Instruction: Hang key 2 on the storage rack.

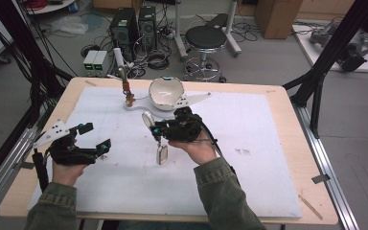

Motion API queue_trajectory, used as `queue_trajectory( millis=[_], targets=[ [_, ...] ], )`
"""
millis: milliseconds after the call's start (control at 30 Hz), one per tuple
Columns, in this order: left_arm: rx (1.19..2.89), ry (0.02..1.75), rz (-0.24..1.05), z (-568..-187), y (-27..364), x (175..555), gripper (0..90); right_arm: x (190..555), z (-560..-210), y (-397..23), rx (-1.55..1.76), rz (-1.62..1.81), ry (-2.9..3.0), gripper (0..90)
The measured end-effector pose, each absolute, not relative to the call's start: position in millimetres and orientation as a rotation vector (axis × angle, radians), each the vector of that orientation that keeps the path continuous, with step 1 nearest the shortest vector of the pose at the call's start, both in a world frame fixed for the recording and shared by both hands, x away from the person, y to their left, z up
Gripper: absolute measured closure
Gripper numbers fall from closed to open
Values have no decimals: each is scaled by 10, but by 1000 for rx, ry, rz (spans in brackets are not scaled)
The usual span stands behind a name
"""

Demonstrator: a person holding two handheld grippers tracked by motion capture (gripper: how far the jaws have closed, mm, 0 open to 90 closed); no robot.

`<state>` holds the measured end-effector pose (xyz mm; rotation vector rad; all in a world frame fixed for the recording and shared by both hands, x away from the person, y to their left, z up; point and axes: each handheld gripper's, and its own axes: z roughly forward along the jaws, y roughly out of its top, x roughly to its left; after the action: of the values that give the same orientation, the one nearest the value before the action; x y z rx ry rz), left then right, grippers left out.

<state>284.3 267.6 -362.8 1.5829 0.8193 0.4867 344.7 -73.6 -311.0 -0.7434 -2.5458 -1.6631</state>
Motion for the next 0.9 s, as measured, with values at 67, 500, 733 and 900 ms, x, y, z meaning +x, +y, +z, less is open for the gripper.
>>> queue_trajectory(
  millis=[67, 500, 733, 900],
  targets=[
    [1572, 803, 474, -3599, 2641, 2855, 18, 3449, -3114, -708, -731, -1664, -2542, 749],
    [1521, 695, 384, -3343, 2438, 3028, 52, 3453, -3076, -516, -678, -1699, -2505, 749],
    [1569, 676, 332, -3263, 2405, 3115, 74, 3449, -3056, -498, -653, -1723, -2490, 749],
    [1588, 626, 261, -3201, 2315, 3142, 84, 3447, -3048, -505, -653, -1733, -2472, 749]
  ],
)
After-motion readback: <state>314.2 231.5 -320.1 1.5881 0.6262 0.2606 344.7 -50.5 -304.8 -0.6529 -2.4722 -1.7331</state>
